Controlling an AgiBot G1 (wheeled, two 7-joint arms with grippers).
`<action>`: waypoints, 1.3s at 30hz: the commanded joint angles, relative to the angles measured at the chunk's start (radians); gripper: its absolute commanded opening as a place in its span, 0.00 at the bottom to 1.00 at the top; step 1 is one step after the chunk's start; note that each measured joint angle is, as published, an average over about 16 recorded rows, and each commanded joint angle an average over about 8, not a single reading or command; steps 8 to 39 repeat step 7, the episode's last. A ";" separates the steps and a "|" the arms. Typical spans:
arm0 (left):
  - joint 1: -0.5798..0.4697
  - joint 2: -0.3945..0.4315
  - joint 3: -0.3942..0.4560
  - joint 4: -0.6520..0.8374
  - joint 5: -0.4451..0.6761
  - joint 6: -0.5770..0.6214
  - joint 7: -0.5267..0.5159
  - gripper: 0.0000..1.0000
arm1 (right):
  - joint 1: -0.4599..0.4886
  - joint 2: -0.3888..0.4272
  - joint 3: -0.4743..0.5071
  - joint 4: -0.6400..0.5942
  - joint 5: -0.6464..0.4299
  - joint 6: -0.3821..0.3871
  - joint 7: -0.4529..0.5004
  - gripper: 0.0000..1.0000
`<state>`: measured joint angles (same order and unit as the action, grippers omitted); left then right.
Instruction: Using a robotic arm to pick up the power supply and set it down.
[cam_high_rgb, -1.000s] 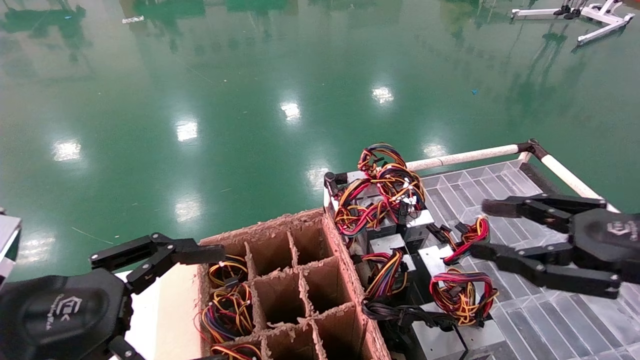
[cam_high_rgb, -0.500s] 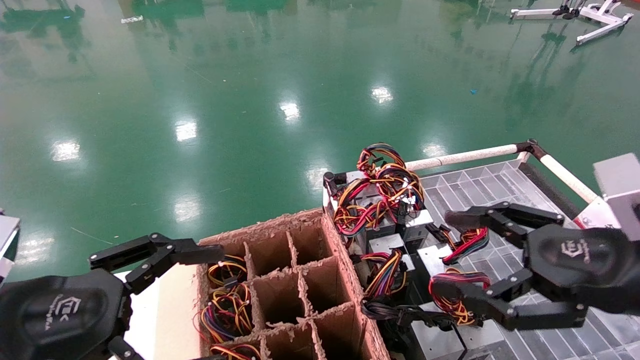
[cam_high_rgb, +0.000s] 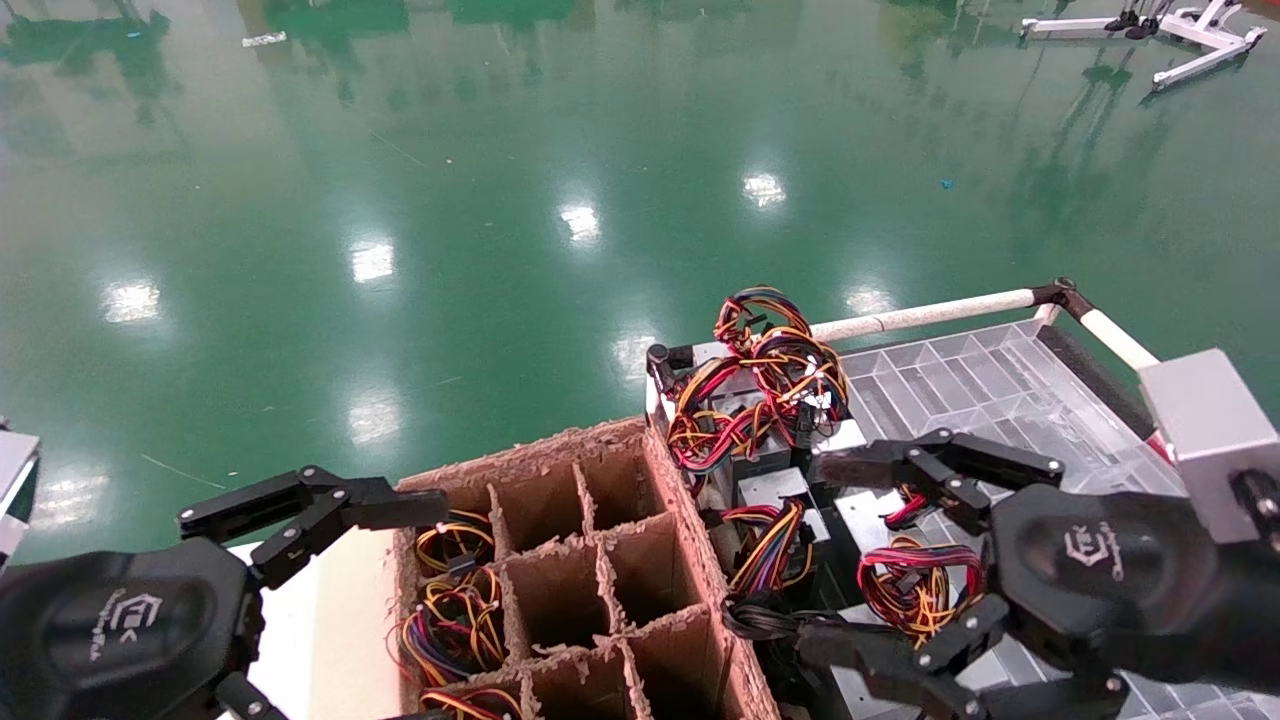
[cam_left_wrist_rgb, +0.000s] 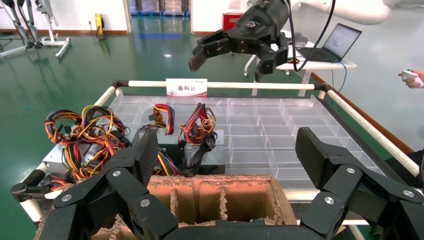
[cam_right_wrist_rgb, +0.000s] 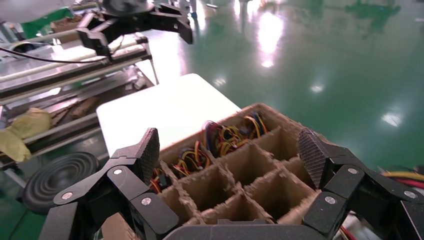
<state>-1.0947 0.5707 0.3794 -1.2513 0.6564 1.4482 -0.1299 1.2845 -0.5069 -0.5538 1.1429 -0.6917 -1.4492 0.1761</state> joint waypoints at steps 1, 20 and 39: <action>0.000 0.000 0.000 0.000 0.000 0.000 0.000 1.00 | -0.020 -0.010 0.026 0.013 -0.004 -0.004 0.001 1.00; 0.000 0.000 0.000 0.000 0.000 0.000 0.000 1.00 | -0.065 -0.032 0.084 0.043 -0.012 -0.014 0.004 1.00; 0.000 0.000 0.000 0.000 0.000 0.000 0.000 1.00 | -0.065 -0.032 0.084 0.043 -0.012 -0.014 0.004 1.00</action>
